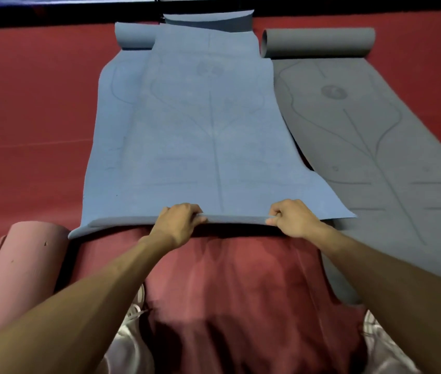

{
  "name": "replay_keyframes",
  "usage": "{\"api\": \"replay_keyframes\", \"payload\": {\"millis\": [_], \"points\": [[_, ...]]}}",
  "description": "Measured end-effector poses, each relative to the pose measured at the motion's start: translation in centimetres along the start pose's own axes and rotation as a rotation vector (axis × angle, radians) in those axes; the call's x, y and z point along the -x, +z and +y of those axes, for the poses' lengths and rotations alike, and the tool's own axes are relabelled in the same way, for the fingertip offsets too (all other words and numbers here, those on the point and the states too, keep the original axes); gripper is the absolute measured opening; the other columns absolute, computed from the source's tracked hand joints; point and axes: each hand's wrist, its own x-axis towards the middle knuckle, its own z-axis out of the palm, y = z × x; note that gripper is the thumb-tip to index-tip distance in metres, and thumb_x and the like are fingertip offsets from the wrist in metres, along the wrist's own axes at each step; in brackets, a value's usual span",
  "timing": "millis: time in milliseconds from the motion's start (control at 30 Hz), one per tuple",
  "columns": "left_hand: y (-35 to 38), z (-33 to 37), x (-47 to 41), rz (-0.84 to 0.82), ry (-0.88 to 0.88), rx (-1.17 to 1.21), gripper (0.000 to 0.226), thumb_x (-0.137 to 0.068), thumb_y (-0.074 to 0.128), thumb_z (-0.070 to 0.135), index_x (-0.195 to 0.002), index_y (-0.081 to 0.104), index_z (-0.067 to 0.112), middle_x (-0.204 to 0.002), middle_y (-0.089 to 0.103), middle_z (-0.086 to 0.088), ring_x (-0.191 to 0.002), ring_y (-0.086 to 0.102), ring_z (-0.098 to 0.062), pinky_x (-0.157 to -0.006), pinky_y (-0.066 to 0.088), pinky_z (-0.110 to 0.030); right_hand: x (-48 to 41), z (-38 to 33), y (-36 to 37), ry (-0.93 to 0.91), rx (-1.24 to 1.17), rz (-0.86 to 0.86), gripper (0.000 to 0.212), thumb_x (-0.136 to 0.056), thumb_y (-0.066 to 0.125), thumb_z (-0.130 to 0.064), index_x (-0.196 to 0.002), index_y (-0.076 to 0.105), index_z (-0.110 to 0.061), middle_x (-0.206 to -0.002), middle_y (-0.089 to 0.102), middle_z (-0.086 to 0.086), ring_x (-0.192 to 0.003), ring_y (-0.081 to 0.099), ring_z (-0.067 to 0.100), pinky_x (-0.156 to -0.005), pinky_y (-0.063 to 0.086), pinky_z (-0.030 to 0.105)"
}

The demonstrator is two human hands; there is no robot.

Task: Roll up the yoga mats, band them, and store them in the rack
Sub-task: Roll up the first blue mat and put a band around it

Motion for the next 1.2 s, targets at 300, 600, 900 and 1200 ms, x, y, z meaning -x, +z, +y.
{"api": "replay_keyframes", "payload": {"millis": [300,600,900,1200], "points": [[3.3,1.2,4.3,-0.161,-0.091,0.079,0.020,-0.097,0.050,0.027,-0.101,0.068,0.019,-0.104,0.068,-0.006,-0.100,0.059,-0.027,-0.083,0.044,-0.035,3.4,2.2,2.0,-0.040,0.129,-0.217,0.028,-0.086,0.068,-0.020,-0.063,0.054,-0.011,-0.064,0.052,-0.001,-0.069,0.049,0.016,-0.068,0.043,0.030],[10.3,-1.5,2.1,-0.329,-0.201,0.135,0.022,-0.097,0.051,0.031,-0.109,0.064,0.017,-0.112,0.064,-0.009,-0.103,0.057,-0.028,-0.081,0.044,-0.032,-0.3,4.9,7.8,-0.072,0.230,-0.408,0.041,-0.090,0.062,-0.023,-0.057,0.040,-0.016,-0.060,0.041,0.000,-0.058,0.037,0.011,-0.065,0.033,0.028],[14.3,-3.7,0.1,-0.258,-0.296,0.089,0.019,-0.097,0.047,0.029,-0.105,0.063,0.022,-0.109,0.065,-0.008,-0.100,0.059,-0.031,-0.073,0.041,-0.031,-2.1,4.6,12.7,-0.298,0.247,0.361,0.026,-0.063,0.070,0.003,-0.083,0.066,-0.014,-0.085,0.057,0.006,-0.082,0.056,0.031,-0.073,0.042,0.037],[14.2,-4.0,-0.6,-0.187,-0.310,0.192,0.010,-0.087,0.067,0.023,-0.091,0.072,0.016,-0.105,0.062,-0.006,-0.097,0.060,-0.027,-0.079,0.049,-0.034,1.9,5.0,15.9,-0.437,0.531,0.245,0.057,-0.072,0.074,-0.043,-0.119,0.062,-0.012,-0.112,0.061,0.003,-0.100,0.058,0.025,-0.089,0.038,0.039]]}}
